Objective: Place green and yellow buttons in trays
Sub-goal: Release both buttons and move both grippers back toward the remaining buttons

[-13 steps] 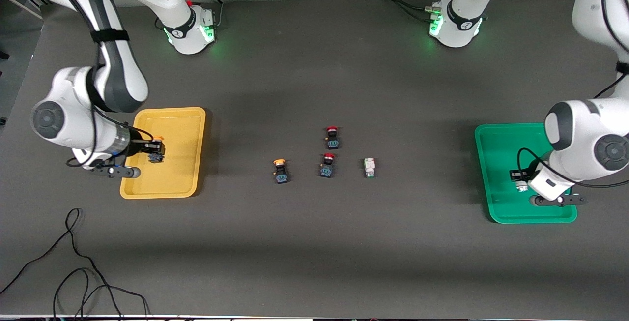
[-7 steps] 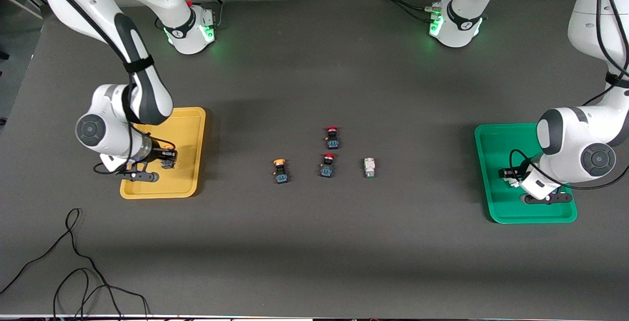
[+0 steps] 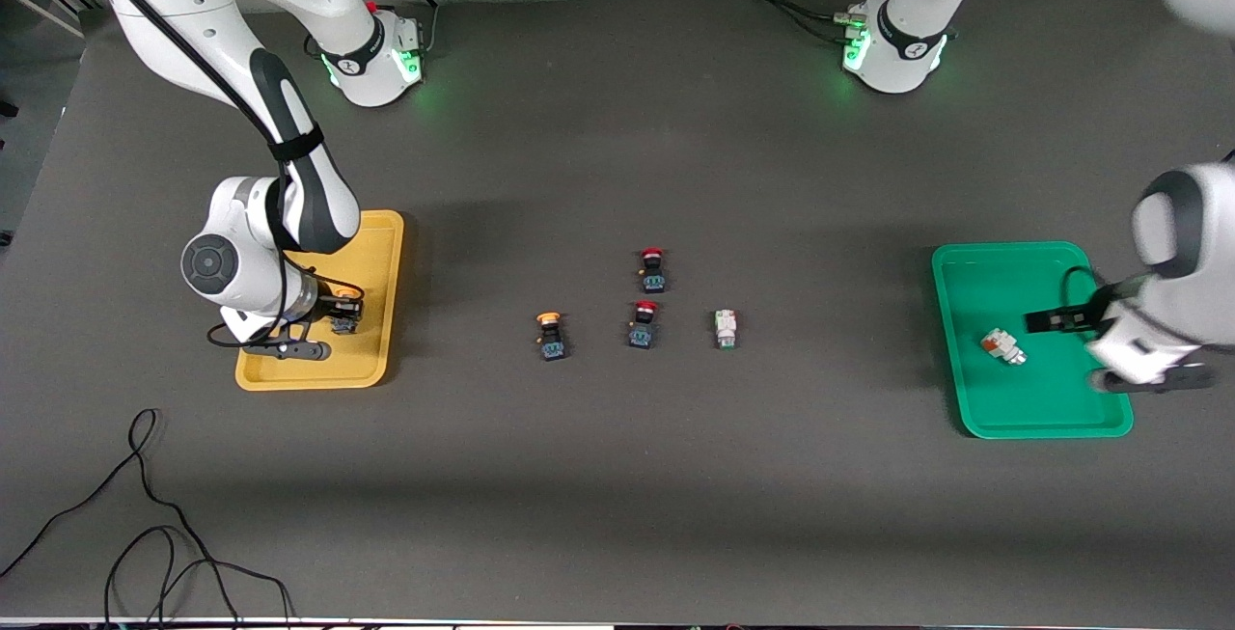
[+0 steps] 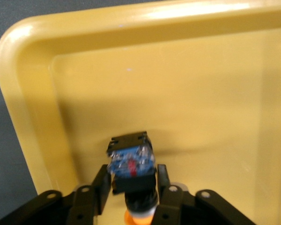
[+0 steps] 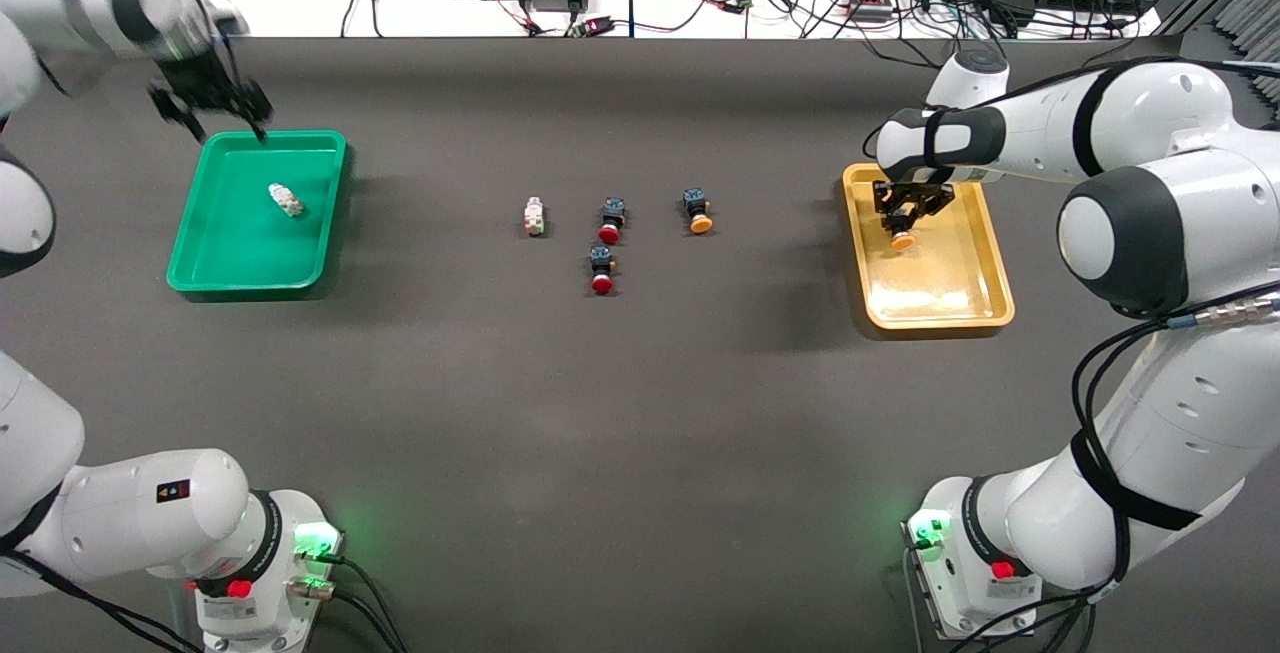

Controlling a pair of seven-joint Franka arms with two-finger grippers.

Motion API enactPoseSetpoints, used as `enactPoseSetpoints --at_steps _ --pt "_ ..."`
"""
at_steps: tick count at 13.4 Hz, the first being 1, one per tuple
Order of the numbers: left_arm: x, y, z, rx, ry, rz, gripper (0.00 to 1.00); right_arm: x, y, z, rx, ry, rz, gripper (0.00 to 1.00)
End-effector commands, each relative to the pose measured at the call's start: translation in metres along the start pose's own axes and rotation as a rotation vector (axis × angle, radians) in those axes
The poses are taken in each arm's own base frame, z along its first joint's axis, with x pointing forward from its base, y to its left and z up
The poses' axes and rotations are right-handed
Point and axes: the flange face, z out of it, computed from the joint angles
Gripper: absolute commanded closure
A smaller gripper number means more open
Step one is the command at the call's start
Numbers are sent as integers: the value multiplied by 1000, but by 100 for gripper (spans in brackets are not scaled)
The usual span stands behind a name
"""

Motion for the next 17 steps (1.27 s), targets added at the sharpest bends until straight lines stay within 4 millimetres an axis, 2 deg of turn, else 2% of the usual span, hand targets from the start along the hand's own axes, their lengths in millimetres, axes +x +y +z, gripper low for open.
enactPoseSetpoints --at_steps 1,2,3,5,6,8,9,11,14,17 --pt "-1 10 -68 -16 31 97 1 -4 -4 -16 33 -12 -9 0" --pt "0 20 -73 -19 42 118 1 -5 -6 -29 45 -16 -2 0" --pt "0 39 -77 -27 52 146 1 -9 -13 -45 59 -36 -13 0" --pt "-1 82 -84 -96 79 172 1 -7 -22 -95 91 -61 -4 0" --pt "0 111 -83 -107 95 157 1 -5 -28 -117 97 -85 8 0" --pt "-5 177 -81 -110 107 117 1 -3 -67 -156 89 -105 14 0" --pt "-11 210 -80 -111 112 78 1 -2 -83 -168 84 -99 37 0" --pt "-24 273 -74 -116 116 11 1 -3 -119 -178 76 -77 53 0" --pt "-47 358 -59 -129 131 -55 1 -11 -188 -172 144 -91 35 0" --pt "-58 407 -32 -112 135 -99 1 -9 -249 -155 144 -54 52 0"
